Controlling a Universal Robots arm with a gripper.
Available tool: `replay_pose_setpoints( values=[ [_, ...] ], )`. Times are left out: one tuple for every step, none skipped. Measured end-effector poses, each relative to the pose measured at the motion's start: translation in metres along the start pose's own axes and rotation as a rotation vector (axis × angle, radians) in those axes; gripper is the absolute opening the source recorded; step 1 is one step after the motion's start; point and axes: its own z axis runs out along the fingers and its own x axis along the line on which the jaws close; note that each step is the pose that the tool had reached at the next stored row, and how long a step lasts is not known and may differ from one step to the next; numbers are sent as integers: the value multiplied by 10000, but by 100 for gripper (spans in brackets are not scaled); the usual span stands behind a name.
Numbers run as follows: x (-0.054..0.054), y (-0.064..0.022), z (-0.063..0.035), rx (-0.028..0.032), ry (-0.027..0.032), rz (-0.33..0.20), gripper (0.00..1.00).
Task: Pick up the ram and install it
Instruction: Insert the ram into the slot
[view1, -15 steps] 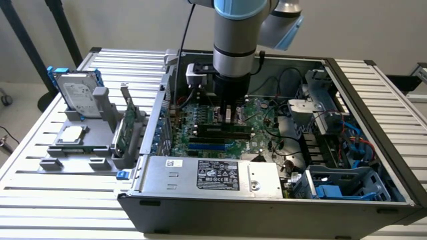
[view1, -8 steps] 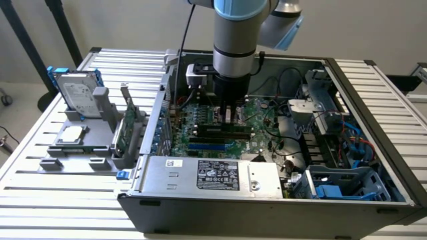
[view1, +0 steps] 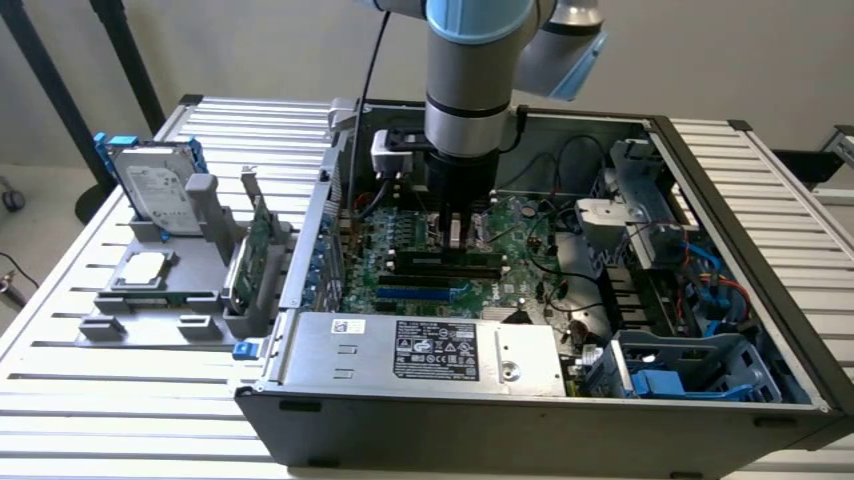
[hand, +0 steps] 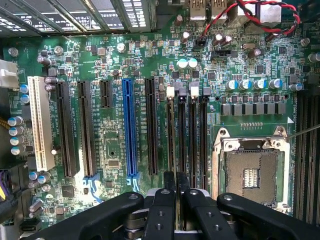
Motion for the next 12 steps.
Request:
replay_pose_setpoints(
  values=[
    [0,0,1,0,-1,3,14],
    [0,0,2,0,0,7,14],
    [0,0,3,0,0,12,14],
    [0,0,4,0,-1,19,14],
    [0,0,5,0,0,25,14],
    [0,0,6,0,0,31,14],
    [0,0,8,0,0,37,14],
    [0,0,8,0,1,42,14],
    [0,0,9,-1,1,47,14],
    [0,0,10,0,1,54,14],
    [0,0,10,0,2,65,14],
    [0,0,10,0,2,77,14]
  ],
)
